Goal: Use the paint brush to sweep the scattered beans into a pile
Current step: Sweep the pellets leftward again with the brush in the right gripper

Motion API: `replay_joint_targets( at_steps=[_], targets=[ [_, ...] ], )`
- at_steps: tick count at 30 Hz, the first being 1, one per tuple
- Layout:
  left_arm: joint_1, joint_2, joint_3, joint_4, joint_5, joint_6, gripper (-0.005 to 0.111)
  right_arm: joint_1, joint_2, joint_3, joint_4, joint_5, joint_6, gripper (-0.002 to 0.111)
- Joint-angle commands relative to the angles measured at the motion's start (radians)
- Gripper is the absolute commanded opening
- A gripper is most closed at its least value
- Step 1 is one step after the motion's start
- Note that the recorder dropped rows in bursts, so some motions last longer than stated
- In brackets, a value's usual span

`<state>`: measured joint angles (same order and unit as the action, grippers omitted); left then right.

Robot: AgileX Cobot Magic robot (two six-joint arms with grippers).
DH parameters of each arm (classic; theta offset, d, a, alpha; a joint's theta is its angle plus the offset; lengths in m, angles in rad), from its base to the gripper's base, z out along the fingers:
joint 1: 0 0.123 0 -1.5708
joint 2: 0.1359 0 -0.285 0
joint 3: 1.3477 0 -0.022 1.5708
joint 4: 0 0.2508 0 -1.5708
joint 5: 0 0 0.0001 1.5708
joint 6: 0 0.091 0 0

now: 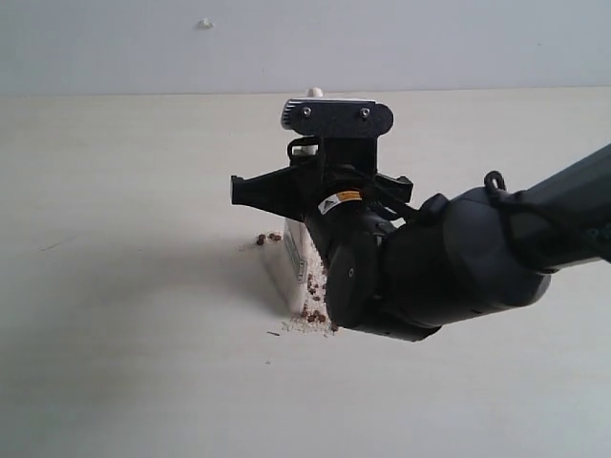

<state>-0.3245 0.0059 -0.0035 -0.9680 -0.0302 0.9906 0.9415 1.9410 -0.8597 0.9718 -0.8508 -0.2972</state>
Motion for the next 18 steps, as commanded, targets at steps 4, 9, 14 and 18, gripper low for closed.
replay_joint_targets(
  at_steps=[4, 9, 14, 18],
  targets=[
    [0.002, -0.006, 0.003, -0.006, -0.001, 0.001, 0.000, 0.000, -0.084, 0.005, -0.129, 0.079, 0.095, 0.000],
    [0.002, -0.006, 0.003, -0.006, -0.001, 0.001, 0.000, 0.000, -0.096, 0.003, -0.309, 0.052, 0.332, 0.000],
    [0.002, -0.006, 0.003, -0.006, -0.001, 0.001, 0.000, 0.000, -0.004, -0.041, -0.274, -0.034, 0.353, 0.000],
    [0.002, -0.006, 0.003, -0.006, -0.001, 0.005, 0.000, 0.000, 0.103, -0.175, -0.273, 0.005, 0.336, 0.000]
  ],
)
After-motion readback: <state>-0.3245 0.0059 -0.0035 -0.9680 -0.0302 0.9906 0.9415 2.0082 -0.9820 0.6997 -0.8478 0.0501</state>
